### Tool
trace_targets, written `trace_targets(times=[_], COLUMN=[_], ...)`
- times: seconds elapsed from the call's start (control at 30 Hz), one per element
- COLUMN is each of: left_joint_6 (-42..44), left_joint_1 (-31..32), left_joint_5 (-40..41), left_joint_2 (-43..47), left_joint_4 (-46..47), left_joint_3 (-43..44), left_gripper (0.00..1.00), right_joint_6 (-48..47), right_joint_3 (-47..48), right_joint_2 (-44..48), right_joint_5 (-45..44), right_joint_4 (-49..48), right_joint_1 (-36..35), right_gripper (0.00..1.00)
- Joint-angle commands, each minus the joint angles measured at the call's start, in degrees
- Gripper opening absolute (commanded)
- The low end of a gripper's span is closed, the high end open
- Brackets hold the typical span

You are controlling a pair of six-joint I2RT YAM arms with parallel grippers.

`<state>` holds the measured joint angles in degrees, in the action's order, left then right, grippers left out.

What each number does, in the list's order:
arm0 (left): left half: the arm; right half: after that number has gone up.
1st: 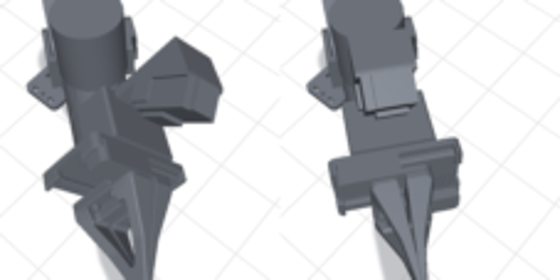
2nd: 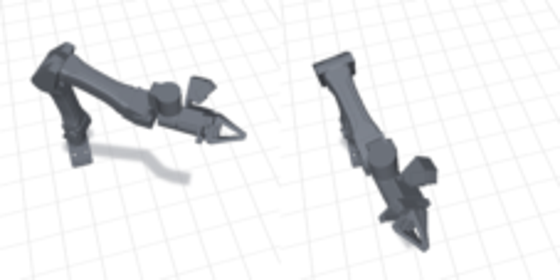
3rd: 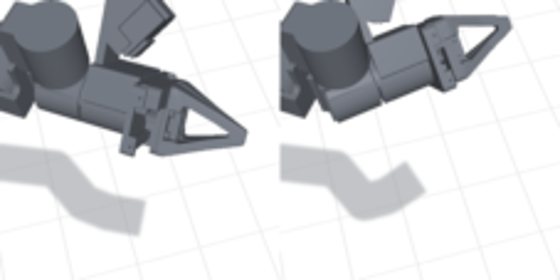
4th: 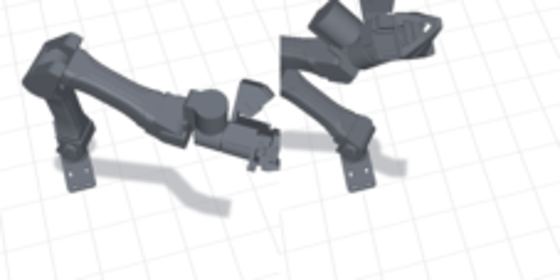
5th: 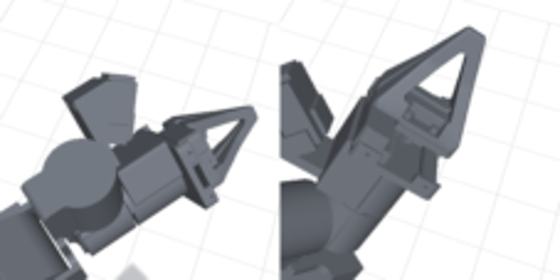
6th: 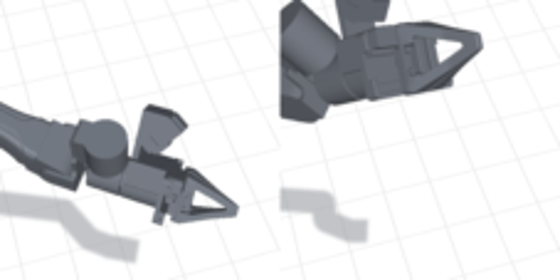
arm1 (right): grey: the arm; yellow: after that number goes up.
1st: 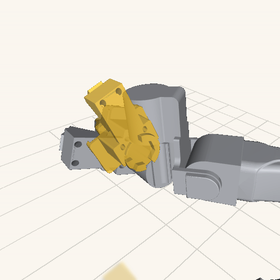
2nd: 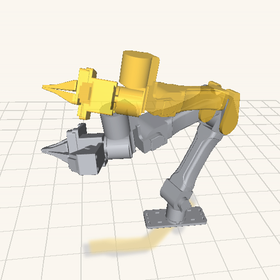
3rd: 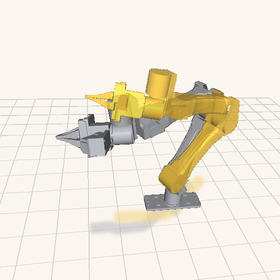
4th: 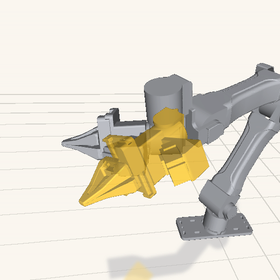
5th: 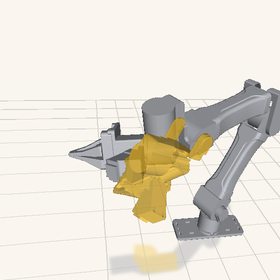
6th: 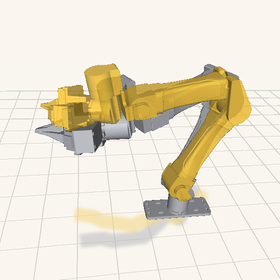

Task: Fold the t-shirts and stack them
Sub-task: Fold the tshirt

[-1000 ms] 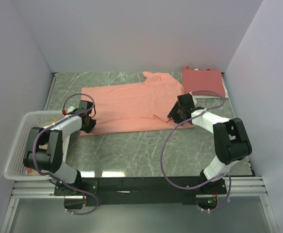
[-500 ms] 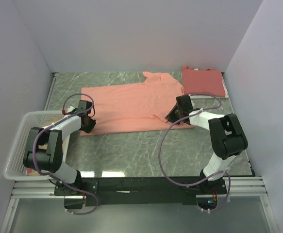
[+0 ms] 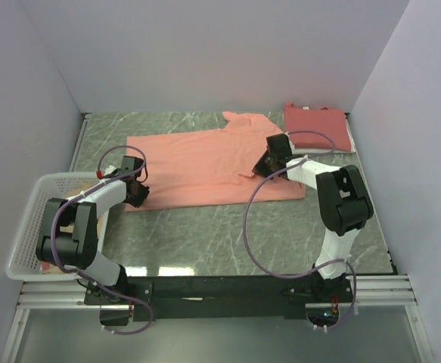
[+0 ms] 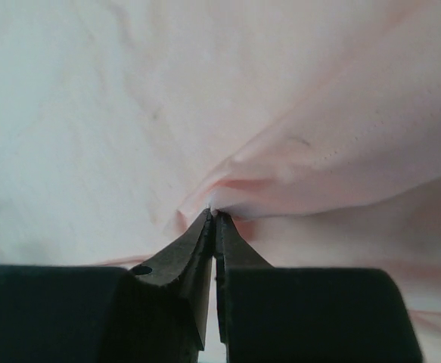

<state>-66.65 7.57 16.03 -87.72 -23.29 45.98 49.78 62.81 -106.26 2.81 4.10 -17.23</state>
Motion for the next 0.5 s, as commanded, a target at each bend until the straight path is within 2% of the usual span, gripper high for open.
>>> trace_targets(times=[0.0,0.2,0.27,0.47], left_joint_6=[1.0,1.2,1.2,1.3], left_joint_1=[-1.1,-1.2,-1.2,-1.3], left_joint_5=[0.8,0.7,0.7,0.8], left_joint_2=[0.5,0.2,0.1,0.1], left_joint_4=[0.3,0.3,0.1,0.2], left_joint_3=[1.3,1.5,1.7,1.7], left_gripper=[0.28,0.28,0.28,0.28], right_joint_6=[-2.5,-5.7,-7.2,-11.5], right_joint_3=[4.7,11.9,15.0,21.5], right_joint_2=[-1.8,-6.2,-8.2,-12.1], right_joint_5=[-2.0,-4.1,-4.8,-6.6], right_joint_4=[2.0,5.2,6.2,9.6], right_joint_1=[-1.0,-2.5,-2.9,-4.4], right_gripper=[0.09,0.1,0.14,0.41])
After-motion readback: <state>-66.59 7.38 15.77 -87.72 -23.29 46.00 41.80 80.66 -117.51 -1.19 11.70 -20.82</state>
